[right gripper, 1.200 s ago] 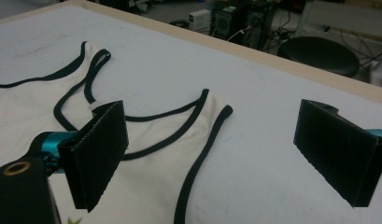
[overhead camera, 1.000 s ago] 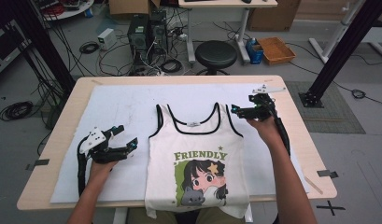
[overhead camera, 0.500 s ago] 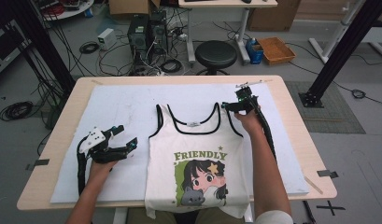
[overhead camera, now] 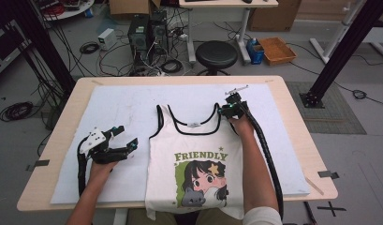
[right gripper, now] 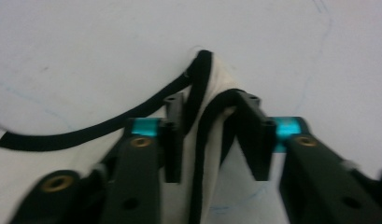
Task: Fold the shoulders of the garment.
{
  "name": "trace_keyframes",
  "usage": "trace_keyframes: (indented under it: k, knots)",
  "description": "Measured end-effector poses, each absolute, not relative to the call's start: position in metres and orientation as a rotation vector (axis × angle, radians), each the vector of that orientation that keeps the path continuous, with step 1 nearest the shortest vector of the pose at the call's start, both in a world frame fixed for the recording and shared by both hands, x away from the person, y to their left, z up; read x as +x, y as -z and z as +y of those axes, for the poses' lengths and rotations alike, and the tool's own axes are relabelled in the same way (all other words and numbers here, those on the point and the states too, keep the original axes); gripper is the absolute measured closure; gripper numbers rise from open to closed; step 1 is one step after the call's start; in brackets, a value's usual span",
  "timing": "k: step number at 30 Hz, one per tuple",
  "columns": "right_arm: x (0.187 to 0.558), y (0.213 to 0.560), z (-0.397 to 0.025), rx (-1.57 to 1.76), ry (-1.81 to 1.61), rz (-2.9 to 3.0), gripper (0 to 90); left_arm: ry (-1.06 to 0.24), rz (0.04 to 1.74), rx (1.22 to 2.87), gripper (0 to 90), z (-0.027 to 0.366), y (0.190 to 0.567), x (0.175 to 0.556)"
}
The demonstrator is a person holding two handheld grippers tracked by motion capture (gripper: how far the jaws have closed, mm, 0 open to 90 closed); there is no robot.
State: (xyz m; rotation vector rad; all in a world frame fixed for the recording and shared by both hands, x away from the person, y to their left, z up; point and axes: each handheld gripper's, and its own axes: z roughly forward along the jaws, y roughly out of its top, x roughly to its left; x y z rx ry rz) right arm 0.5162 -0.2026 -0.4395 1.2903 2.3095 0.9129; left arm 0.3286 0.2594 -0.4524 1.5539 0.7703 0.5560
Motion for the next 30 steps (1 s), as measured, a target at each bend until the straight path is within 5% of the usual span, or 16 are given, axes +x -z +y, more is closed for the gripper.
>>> trace_keyframes:
  k: [2,18,30]
  knots:
    - [0.513,0.437,-0.197,1.185,-0.883,2.349,86.1,-0.556,0.770,1.555,17.5,0.259,0.452,0.329]
    - [0.448,0.386,-0.219,0.874,-1.267,2.289,87.4,-0.557,0.771,1.554,17.5,0.259,0.452,0.329]
    - [0.384,0.403,-0.233,0.739,-1.381,2.401,87.3,-0.561,0.772,1.560,17.5,0.259,0.452,0.328]
